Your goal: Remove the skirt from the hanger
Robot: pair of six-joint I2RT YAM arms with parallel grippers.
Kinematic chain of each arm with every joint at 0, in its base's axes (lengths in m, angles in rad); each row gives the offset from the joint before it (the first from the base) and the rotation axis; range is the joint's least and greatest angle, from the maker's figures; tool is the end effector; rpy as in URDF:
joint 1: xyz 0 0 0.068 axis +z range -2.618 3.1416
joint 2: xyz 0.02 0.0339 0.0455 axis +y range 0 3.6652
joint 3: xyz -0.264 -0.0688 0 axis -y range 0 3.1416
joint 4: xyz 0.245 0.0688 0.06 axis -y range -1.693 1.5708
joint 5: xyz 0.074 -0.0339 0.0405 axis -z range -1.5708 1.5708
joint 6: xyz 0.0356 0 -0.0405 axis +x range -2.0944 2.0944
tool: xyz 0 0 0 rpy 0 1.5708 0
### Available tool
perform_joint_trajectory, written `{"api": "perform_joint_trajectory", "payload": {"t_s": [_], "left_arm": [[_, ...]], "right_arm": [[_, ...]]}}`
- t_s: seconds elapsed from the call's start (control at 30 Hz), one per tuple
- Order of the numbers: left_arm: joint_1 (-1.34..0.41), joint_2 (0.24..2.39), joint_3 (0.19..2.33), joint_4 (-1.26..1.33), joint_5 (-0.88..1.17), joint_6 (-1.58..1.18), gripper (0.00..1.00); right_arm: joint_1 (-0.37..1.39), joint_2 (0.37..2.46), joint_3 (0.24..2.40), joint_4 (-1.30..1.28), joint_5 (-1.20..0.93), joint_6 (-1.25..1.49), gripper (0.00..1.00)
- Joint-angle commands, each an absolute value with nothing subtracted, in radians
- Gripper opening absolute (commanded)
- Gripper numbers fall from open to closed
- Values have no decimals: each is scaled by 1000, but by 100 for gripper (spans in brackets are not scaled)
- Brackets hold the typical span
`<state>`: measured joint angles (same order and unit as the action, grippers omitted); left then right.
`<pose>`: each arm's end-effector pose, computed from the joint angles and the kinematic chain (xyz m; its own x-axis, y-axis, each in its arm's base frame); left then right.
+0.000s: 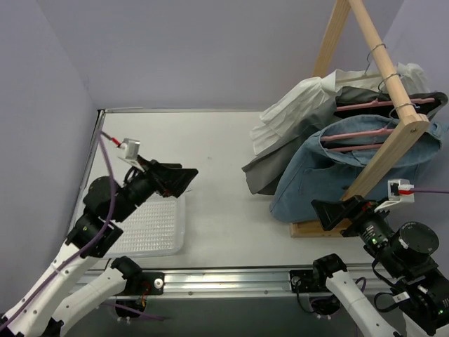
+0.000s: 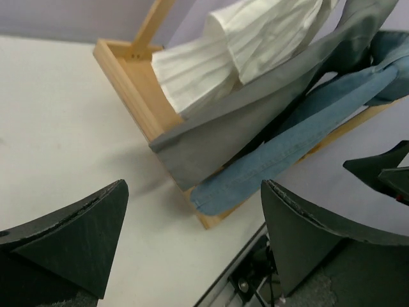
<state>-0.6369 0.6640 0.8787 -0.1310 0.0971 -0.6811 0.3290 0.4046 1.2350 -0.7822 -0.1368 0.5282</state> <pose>0.1167 -0.0906 0.3962 -0.3694 -0.5063 -0.7793 0.5625 0.5457 -0.6211 0.0055 0.0070 0.4440 -0.1869 0.4638 -0.8660 -0.4108 0.7639 0.4977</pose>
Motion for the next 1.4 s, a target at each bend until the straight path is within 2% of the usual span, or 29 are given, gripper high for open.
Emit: {"api": "perform_joint_trajectory", "payload": {"t_s": [0.0, 0.1, 0.17, 0.23, 0.4, 0.57, 0.67, 0.8, 0.87, 0.97, 1.0, 1.2, 1.27, 1.37], "left_arm": [[-705, 768, 1047, -155, 140, -625, 94], [-823, 932, 1196, -221, 49, -458, 94], [-978, 1044, 1343, -245, -56, -300, 94], [-1038, 1142, 1476, -281, -55, -205, 94], [-1043, 1291, 1666, -279, 99, -124, 94], [-1045, 1448, 1862, -313, 153, -117, 94], [-1046, 1444, 1850, -262, 198, -109, 94], [-1048, 1427, 1853, -264, 123, -71, 94], [-1048, 1417, 1833, -214, 138, -46, 100], [-1045, 1430, 1859, -247, 124, -58, 84], [-1042, 1463, 1888, -276, 135, -63, 95], [-1035, 1642, 2161, -477, 251, -41, 94], [-1034, 1695, 2244, -547, 271, -25, 99], [-1031, 1769, 2345, -572, 321, -20, 100]], "right_arm": [[341, 423, 1261, -830, -100, 515, 100], [341, 436, 1275, -871, -101, 505, 100], [341, 436, 1276, -876, -115, 497, 100], [341, 428, 1284, -877, -109, 497, 100], [344, 437, 1327, -885, -117, 499, 100], [344, 430, 1364, -887, -100, 497, 100], [344, 426, 1373, -891, -89, 500, 100], [344, 419, 1376, -888, -80, 509, 100], [344, 419, 1377, -882, -80, 512, 100], [344, 420, 1381, -876, -72, 512, 100], [344, 423, 1382, -876, -71, 509, 100], [344, 436, 1404, -876, -64, 512, 100], [344, 436, 1411, -882, -58, 514, 100], [344, 434, 1419, -885, -54, 517, 100]]}}
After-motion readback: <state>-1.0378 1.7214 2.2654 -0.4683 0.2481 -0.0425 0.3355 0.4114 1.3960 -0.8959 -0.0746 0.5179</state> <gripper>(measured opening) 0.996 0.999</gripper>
